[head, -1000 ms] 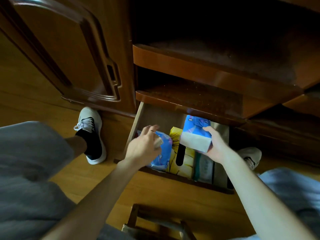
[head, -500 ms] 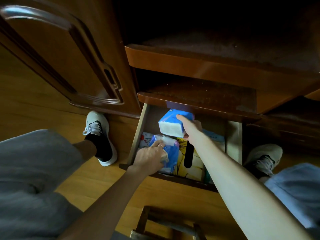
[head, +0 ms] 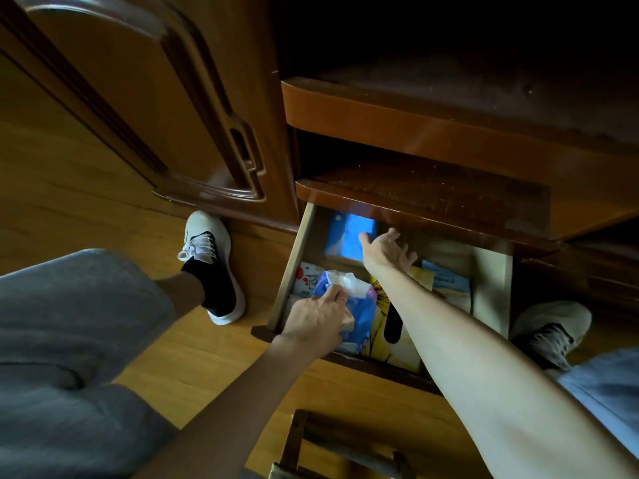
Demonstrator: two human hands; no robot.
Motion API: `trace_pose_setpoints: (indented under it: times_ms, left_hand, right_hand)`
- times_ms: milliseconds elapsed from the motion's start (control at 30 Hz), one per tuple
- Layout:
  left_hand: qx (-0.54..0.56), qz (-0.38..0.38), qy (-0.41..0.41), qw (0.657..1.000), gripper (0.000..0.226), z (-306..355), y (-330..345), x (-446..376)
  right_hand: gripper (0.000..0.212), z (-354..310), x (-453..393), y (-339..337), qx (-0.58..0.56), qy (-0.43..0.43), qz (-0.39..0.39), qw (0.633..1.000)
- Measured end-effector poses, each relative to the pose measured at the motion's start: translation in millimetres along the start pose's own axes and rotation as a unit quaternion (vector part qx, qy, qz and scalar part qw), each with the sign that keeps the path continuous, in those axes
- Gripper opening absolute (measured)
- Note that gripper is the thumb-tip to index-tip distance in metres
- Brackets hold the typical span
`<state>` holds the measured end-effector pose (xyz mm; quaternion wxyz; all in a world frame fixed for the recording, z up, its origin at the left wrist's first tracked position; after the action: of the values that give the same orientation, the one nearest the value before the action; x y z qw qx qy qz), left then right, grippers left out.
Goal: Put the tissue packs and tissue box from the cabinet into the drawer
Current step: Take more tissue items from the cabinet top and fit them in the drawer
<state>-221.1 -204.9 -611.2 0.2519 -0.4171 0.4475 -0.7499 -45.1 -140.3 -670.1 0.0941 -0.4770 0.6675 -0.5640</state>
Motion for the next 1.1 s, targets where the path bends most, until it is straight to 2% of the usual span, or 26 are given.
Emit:
trace_pose_setpoints:
  times_ms: [67, 133, 200, 267, 367, 533, 767, 1000, 1100]
  left_hand:
    - [-0.003, -0.004, -0.001, 1.000, 0.069, 0.0, 0.0, -0.3]
    - [-0.007, -0.007, -0.005, 1.000, 0.069, -0.4, 0.1, -1.1]
    - [-0.013, -0.010, -0.009, 1.000, 0.068, 0.3, 0.7, -1.1]
    - [-0.010, -0.010, -0.012, 1.000, 0.069, -0.3, 1.6, 0.1]
    - [0.004, -0.009, -0.017, 1.000, 0.070, -1.8, 1.9, 2.0]
    - [0.011, -0.021, -0.013, 1.000, 0.072, -1.0, 3.7, 1.1]
    - [0.015, -0.034, -0.014, 0.999, 0.073, -1.9, 2.1, -4.6]
    - [0.068, -0.028, -0.003, 0.997, 0.068, -11.7, 8.0, -3.6]
    - [0.145, -0.032, -0.026, 0.989, 0.068, -17.9, 5.7, -4.6]
  right_hand:
    - [0.063, 8.5, -1.8, -0.3, 0.011, 0.007, 0.006, 1.000]
    - [0.064, 4.4, -2.8, -3.4, 0.018, -0.025, 0.023, 0.999]
    - [0.070, -12.0, -5.4, 0.2, 0.056, -0.092, 0.016, 0.994]
    - [0.084, -27.8, -10.3, 11.1, 0.074, -0.128, -0.024, 0.989]
    - [0.097, -43.5, -22.5, 26.1, 0.061, -0.138, -0.059, 0.987]
    - [0.107, -49.3, -40.6, 40.6, 0.011, -0.140, -0.117, 0.983]
    - [0.124, -31.8, -26.5, 32.1, 0.181, -0.144, -0.095, 0.968]
    - [0.126, -34.9, -12.5, 24.4, 0.223, -0.178, -0.117, 0.951]
    - [0.122, -35.8, -6.3, 17.0, 0.196, -0.186, -0.138, 0.953]
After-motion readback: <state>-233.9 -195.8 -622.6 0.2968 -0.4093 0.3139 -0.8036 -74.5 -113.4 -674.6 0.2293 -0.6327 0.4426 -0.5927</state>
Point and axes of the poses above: each hand's wrist, its own x-axis away from the middle knuckle, its own y-axis out of the palm, z = x × y, the point moved 8 cm from there along -x, towards the middle knuckle, and after that the axes turned 9 degrees about -y, right-handed, at the moved point
